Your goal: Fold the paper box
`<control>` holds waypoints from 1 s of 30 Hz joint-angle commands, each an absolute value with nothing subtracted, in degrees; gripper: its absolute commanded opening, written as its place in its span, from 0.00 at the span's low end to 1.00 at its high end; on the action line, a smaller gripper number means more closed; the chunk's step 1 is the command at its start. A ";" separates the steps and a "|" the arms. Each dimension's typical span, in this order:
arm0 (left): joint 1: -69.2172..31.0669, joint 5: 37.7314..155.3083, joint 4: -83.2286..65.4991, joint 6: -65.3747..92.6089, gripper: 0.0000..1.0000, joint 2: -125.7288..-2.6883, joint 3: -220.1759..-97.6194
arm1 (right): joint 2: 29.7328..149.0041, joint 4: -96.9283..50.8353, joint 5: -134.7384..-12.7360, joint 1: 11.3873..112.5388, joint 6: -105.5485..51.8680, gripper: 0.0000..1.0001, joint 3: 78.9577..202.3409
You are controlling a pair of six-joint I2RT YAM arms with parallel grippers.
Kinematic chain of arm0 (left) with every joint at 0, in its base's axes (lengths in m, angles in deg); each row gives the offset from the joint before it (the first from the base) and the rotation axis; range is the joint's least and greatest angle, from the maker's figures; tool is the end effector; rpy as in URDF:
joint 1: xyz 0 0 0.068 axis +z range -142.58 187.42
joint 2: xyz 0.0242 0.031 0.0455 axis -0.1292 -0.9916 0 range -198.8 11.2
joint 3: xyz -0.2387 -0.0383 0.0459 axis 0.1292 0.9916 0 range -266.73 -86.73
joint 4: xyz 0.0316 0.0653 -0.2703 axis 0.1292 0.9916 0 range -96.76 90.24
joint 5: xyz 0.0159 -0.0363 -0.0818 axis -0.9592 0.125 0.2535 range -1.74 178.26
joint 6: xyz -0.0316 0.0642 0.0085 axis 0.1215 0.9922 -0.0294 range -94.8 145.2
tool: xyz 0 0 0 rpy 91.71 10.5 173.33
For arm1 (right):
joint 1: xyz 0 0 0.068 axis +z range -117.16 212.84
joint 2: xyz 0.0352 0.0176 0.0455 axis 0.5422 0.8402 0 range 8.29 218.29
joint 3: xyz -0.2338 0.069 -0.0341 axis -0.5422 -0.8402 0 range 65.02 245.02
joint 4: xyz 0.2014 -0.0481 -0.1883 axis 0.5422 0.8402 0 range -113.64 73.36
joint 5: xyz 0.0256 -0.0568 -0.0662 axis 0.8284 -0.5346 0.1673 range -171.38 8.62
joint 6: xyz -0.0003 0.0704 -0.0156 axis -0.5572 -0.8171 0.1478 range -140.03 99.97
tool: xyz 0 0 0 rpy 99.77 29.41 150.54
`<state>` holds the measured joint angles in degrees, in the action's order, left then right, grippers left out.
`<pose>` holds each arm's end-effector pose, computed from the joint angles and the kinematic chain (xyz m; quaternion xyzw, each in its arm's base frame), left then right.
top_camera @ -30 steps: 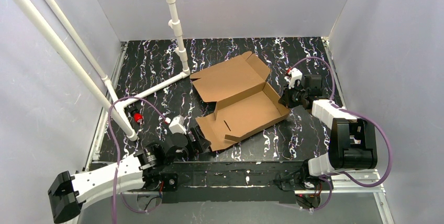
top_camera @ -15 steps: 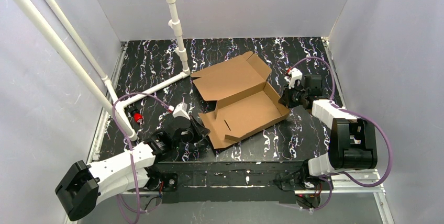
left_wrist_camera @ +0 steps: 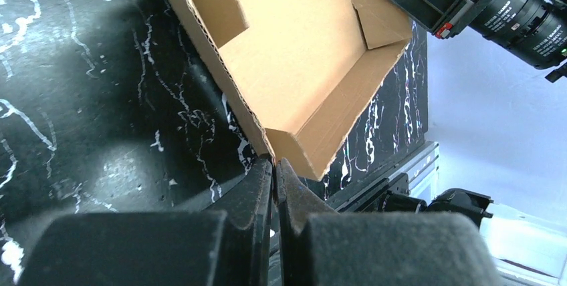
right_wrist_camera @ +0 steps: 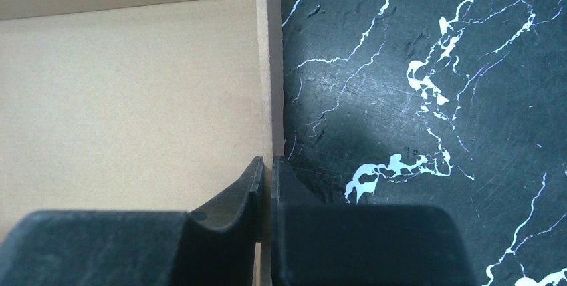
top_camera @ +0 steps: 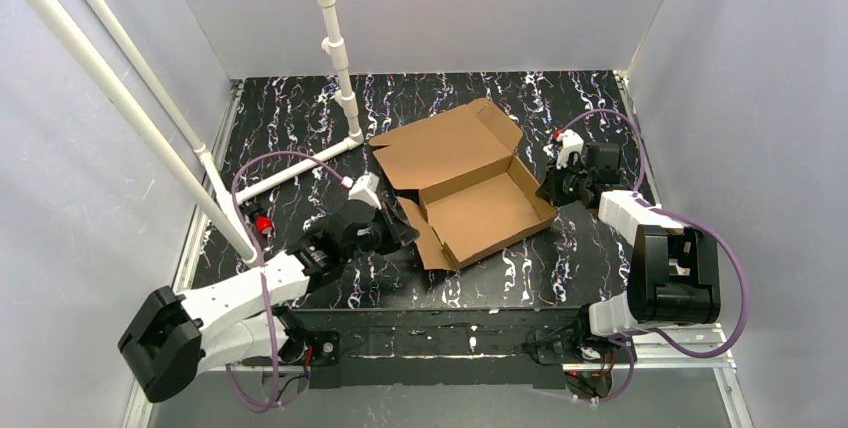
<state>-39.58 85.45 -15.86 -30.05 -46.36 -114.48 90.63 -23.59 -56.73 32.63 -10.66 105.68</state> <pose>0.1913 -0.2010 0.1863 -0.0730 0.8193 -0.4298 0.3724 0.3218 0.0237 0.1312 -0.1582 0.8817 0.1607 0.4144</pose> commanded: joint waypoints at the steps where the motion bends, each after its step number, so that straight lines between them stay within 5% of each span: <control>1: -39.61 90.75 -18.58 -27.51 0.00 -51.24 -119.36 | 89.93 -24.70 -53.36 32.71 -12.64 0.12 105.27; 11: -38.81 94.01 -19.55 -27.01 0.00 -61.79 -123.89 | 90.37 -24.45 -53.17 34.33 -12.78 0.12 105.61; 19: -36.98 94.84 -20.17 -28.99 0.23 -62.14 -121.01 | 90.89 -24.30 -53.08 34.33 -12.64 0.12 105.82; 30: -35.84 95.59 -24.15 -32.25 0.38 -59.98 -116.92 | 90.99 -24.25 -53.08 34.38 -12.56 0.12 105.80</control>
